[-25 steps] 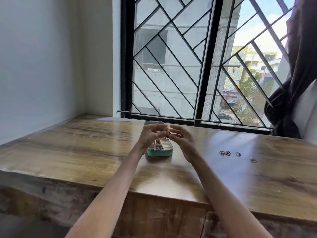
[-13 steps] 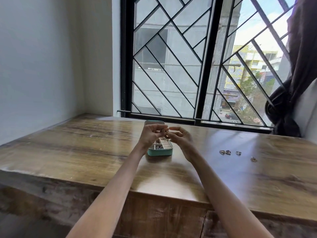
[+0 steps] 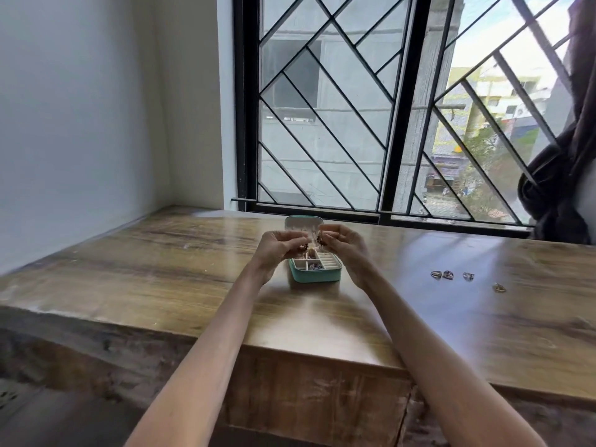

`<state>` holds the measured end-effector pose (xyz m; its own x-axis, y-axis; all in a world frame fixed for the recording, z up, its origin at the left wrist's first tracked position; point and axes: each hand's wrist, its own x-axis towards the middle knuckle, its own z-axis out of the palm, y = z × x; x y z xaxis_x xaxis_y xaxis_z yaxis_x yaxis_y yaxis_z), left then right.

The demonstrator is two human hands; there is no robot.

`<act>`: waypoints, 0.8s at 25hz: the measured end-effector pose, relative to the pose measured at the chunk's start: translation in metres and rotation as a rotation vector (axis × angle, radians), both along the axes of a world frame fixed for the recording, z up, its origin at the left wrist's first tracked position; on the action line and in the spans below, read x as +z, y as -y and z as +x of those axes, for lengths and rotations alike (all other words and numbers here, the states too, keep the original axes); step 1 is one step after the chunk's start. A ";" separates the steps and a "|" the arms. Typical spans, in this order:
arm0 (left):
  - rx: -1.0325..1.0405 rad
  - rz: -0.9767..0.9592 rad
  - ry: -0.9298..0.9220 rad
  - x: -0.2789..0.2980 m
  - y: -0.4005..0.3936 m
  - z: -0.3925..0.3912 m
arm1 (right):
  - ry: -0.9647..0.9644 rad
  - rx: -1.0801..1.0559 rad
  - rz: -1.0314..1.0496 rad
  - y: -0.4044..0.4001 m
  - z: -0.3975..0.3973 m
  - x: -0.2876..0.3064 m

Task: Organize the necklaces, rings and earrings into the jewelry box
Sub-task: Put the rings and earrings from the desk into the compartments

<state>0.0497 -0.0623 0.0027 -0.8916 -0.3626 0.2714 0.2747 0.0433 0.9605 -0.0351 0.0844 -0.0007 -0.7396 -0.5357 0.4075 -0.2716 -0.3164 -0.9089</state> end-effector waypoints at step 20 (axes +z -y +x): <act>0.186 -0.295 0.164 -0.009 -0.001 0.002 | 0.059 -0.041 0.017 0.003 0.006 -0.005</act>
<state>0.0514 -0.0613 -0.0061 -0.8581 -0.4501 0.2471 0.0797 0.3587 0.9300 -0.0290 0.0813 -0.0055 -0.7837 -0.5108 0.3535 -0.2297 -0.2905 -0.9289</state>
